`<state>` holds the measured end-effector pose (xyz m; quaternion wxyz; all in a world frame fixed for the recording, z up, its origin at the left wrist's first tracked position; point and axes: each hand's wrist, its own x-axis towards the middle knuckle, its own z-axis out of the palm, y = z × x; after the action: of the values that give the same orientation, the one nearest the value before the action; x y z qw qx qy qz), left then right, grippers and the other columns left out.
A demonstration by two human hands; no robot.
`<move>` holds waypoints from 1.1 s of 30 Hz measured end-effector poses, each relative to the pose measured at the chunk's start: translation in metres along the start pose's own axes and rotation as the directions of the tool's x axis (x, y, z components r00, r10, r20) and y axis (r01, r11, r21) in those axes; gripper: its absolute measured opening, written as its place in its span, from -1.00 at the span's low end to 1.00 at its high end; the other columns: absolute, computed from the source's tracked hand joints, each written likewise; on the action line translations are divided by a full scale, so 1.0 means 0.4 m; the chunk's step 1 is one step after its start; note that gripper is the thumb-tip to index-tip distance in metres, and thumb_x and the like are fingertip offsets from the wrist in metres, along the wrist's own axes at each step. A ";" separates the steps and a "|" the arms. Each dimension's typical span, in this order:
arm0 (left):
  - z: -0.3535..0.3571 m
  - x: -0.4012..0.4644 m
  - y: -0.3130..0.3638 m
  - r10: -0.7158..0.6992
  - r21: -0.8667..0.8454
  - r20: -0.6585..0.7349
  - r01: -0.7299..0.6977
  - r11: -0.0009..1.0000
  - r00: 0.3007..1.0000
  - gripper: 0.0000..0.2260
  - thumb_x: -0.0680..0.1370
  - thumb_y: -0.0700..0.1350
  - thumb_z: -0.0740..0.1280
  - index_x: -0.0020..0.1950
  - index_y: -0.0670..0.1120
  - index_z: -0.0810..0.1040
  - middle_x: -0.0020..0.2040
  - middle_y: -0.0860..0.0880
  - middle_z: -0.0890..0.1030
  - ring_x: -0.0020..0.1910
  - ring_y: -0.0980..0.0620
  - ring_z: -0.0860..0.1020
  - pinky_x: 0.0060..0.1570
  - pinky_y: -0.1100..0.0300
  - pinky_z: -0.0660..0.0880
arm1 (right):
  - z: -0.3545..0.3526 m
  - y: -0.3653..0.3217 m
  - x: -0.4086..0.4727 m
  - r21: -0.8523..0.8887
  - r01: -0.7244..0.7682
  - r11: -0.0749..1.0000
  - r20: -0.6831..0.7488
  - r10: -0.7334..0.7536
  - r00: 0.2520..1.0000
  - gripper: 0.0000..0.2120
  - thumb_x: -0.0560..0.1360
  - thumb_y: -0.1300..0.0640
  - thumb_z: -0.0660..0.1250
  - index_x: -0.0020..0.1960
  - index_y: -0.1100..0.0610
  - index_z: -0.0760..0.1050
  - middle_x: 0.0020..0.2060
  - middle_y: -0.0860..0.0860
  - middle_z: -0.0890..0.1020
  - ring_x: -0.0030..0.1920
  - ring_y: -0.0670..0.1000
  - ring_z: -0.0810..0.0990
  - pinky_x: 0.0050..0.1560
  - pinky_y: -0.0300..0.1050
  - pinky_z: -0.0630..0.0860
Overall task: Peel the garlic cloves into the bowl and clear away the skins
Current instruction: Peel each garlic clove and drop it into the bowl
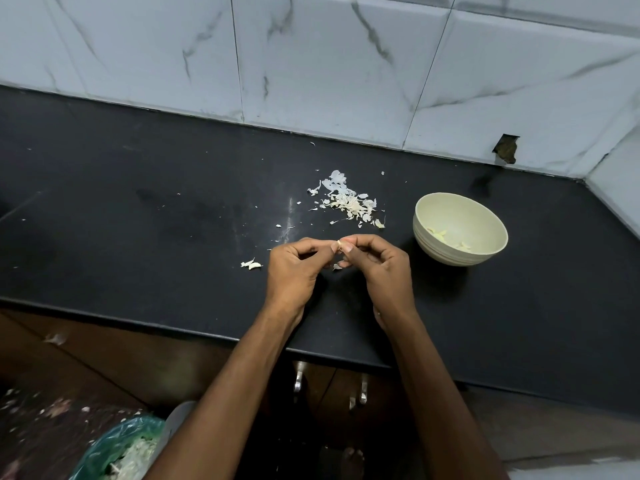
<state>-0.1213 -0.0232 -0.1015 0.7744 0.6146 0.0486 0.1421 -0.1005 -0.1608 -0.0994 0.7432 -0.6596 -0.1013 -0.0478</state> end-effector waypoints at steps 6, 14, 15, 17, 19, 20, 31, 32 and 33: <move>0.007 -0.008 0.003 0.039 0.064 -0.033 -0.037 0.997 0.999 -0.94 0.53 -0.32 0.48 -0.04 -0.27 0.74 -0.21 -0.08 0.74 -0.30 0.22 0.60 -0.21 0.36 0.50 | -0.002 0.003 0.002 -0.089 0.046 0.995 -0.002 -0.047 0.999 -0.89 0.59 0.32 0.42 0.10 0.24 0.65 -0.08 0.04 0.75 -0.09 -0.04 0.71 -0.01 -0.17 0.61; 0.005 -0.009 -0.002 0.036 0.031 -0.040 -0.035 0.999 0.999 -0.95 0.52 -0.33 0.49 -0.06 -0.33 0.70 -0.36 0.04 0.65 -0.35 0.20 0.56 -0.26 0.34 0.49 | 0.004 0.025 -0.003 -0.372 0.207 0.905 0.011 -0.219 0.976 -0.84 0.59 0.29 0.43 0.12 0.13 0.72 -0.01 0.04 0.73 -0.07 -0.03 0.75 0.02 -0.08 0.68; 0.003 -0.008 -0.003 0.032 0.029 -0.041 -0.031 0.999 0.999 -0.95 0.52 -0.32 0.49 -0.07 -0.31 0.70 -0.34 0.01 0.66 -0.33 0.17 0.56 -0.24 0.30 0.50 | 0.002 0.026 -0.003 -0.376 0.207 0.903 0.015 -0.217 0.976 -0.84 0.58 0.29 0.44 0.12 0.14 0.72 -0.01 0.04 0.73 -0.08 -0.02 0.75 0.02 -0.05 0.69; 0.000 -0.007 -0.004 0.022 0.026 -0.040 -0.021 0.999 0.999 -0.96 0.52 -0.31 0.50 -0.08 -0.29 0.71 -0.32 -0.03 0.66 -0.30 0.12 0.54 -0.20 0.25 0.51 | -0.002 0.026 -0.001 -0.378 0.200 0.904 0.018 -0.208 0.978 -0.84 0.57 0.28 0.47 0.12 0.15 0.73 -0.02 0.03 0.73 -0.10 -0.01 0.75 0.02 -0.05 0.69; -0.003 -0.008 -0.004 0.018 0.016 -0.035 -0.018 1.000 0.999 -0.97 0.52 -0.31 0.49 -0.09 -0.28 0.71 -0.30 -0.06 0.66 -0.29 0.10 0.54 -0.19 0.22 0.50 | -0.005 0.025 -0.001 -0.395 0.201 0.896 0.033 -0.205 0.978 -0.84 0.56 0.26 0.49 0.12 0.14 0.74 -0.02 0.00 0.73 -0.09 -0.02 0.75 0.02 -0.10 0.68; -0.003 -0.008 -0.003 0.019 0.013 -0.031 -0.019 1.000 0.999 -0.98 0.53 -0.32 0.49 -0.09 -0.27 0.71 -0.29 -0.08 0.66 -0.27 0.08 0.53 -0.17 0.19 0.50 | -0.007 0.024 -0.002 -0.405 0.203 0.891 0.041 -0.205 0.978 -0.83 0.55 0.26 0.50 0.12 0.14 0.74 -0.02 -0.01 0.74 -0.09 -0.03 0.75 0.01 -0.12 0.67; -0.019 -0.002 -0.017 0.052 0.042 0.088 -0.056 0.998 0.995 -0.96 0.56 -0.29 0.46 -0.07 -0.20 0.70 -0.18 -0.15 0.69 -0.17 -0.02 0.54 -0.08 0.14 0.47 | -0.026 -0.007 0.010 0.035 -0.169 0.985 0.128 0.164 0.978 -0.88 0.56 0.31 0.43 0.05 0.33 0.70 -0.19 0.21 0.71 -0.19 0.01 0.66 -0.10 -0.14 0.65; -0.017 -0.005 -0.014 0.059 0.037 0.117 -0.063 0.997 0.991 -0.97 0.57 -0.28 0.46 -0.05 -0.22 0.70 -0.16 -0.18 0.70 -0.14 -0.02 0.57 -0.06 0.15 0.50 | -0.036 -0.015 0.011 0.090 -0.229 0.969 0.153 0.214 0.965 -0.88 0.56 0.32 0.42 0.06 0.34 0.69 -0.19 0.20 0.70 -0.20 -0.01 0.66 -0.11 -0.16 0.65; -0.016 -0.008 -0.010 0.065 0.028 0.141 -0.069 0.997 0.988 -0.96 0.58 -0.28 0.45 -0.03 -0.24 0.70 -0.14 -0.18 0.71 -0.13 0.00 0.60 -0.04 0.18 0.52 | -0.043 -0.023 0.013 0.135 -0.278 0.951 0.175 0.254 0.951 -0.86 0.54 0.32 0.42 0.06 0.35 0.68 -0.19 0.19 0.70 -0.20 -0.02 0.67 -0.12 -0.18 0.65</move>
<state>-0.1255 -0.0188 -0.1072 0.7604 0.6371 -0.0242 0.1238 -0.0958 -0.1787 -0.0914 0.7827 -0.6078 -0.0722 0.1127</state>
